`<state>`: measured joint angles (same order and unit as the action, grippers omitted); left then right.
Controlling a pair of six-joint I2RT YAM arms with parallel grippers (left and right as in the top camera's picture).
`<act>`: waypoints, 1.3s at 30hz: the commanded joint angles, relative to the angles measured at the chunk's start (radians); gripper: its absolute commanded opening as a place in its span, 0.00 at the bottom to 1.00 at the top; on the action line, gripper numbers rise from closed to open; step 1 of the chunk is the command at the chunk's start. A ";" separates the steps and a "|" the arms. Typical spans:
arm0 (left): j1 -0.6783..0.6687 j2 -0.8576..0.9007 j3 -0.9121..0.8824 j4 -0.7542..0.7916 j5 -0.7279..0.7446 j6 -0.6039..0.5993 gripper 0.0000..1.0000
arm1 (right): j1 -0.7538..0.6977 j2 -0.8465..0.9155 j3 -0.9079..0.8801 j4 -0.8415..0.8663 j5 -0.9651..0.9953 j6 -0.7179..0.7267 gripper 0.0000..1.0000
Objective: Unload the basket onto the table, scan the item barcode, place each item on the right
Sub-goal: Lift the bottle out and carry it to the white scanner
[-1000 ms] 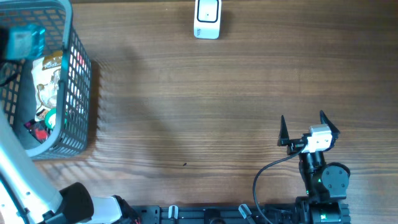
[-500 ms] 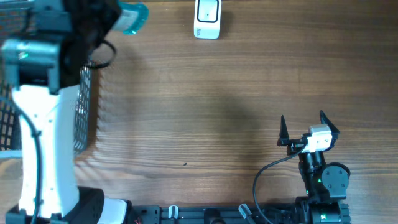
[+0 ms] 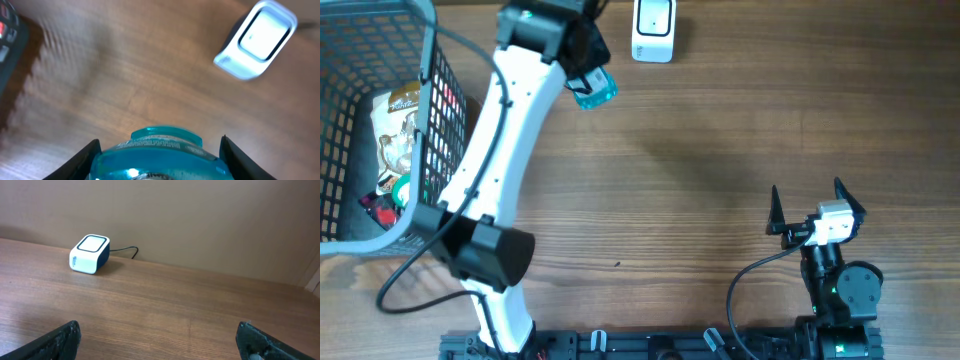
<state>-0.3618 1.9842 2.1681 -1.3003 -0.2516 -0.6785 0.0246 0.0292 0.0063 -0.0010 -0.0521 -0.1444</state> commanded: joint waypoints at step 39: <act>-0.222 0.040 -0.518 0.339 -0.143 0.042 0.50 | 0.001 0.000 -0.001 0.002 -0.016 -0.013 1.00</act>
<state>-0.5465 2.0201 1.6798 -0.9459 -0.4160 -0.6361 0.0246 0.0292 0.0063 -0.0010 -0.0521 -0.1444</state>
